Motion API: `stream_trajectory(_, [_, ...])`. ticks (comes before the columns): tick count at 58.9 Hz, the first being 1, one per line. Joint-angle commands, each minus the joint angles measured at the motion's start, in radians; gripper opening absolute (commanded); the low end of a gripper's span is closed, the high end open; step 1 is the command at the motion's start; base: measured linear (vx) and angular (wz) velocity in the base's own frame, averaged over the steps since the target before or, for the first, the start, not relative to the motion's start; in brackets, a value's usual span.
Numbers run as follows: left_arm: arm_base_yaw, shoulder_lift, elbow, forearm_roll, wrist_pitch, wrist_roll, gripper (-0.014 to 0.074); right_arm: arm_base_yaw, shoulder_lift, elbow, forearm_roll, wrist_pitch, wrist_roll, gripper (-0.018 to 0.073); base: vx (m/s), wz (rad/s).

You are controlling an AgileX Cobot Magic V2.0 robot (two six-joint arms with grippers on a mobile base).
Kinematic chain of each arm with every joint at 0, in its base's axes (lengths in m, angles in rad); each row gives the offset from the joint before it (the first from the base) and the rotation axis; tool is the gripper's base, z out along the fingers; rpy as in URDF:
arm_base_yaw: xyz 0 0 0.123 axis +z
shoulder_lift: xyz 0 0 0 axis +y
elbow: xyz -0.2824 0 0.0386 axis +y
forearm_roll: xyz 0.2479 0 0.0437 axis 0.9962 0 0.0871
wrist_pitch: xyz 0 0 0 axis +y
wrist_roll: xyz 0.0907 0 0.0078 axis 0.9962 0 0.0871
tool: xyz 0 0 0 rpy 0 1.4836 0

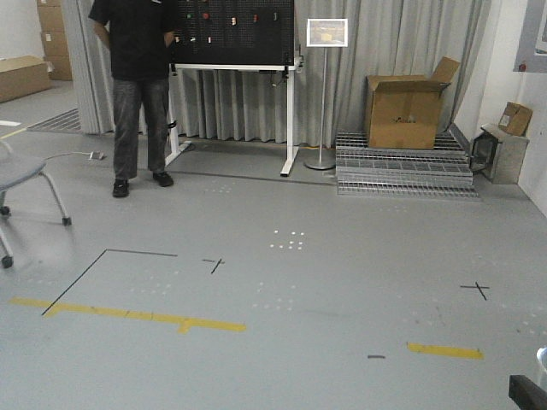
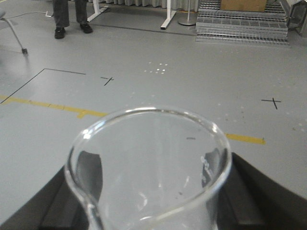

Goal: Pick beaker and place in left cabinet
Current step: 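Drive the base across the lab to the open white cabinet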

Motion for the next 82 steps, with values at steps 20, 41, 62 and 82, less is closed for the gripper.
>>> stream_trajectory(20, [-0.005,-0.010,-0.015,0.003,-0.075,-0.004,0.0004,-0.006,-0.007,-0.034,-0.011,-0.065,-0.005,-0.0001,0.75,-0.14])
stream_trajectory(41, [-0.005,-0.010,-0.015,0.003,-0.075,-0.004,0.0004,-0.006,-0.007,-0.034,-0.011,-0.066,-0.005,-0.0001,0.74,-0.08])
stream_trajectory(62, [-0.005,-0.010,-0.015,0.003,-0.075,-0.004,0.0004,-0.006,-0.007,-0.034,-0.011,-0.064,-0.005,-0.0001,0.73,0.03])
stream_trajectory(82, [-0.005,-0.010,-0.015,0.003,-0.075,-0.004,0.0004,-0.006,-0.007,-0.034,-0.011,-0.064,-0.005,-0.0001,0.72,-0.04])
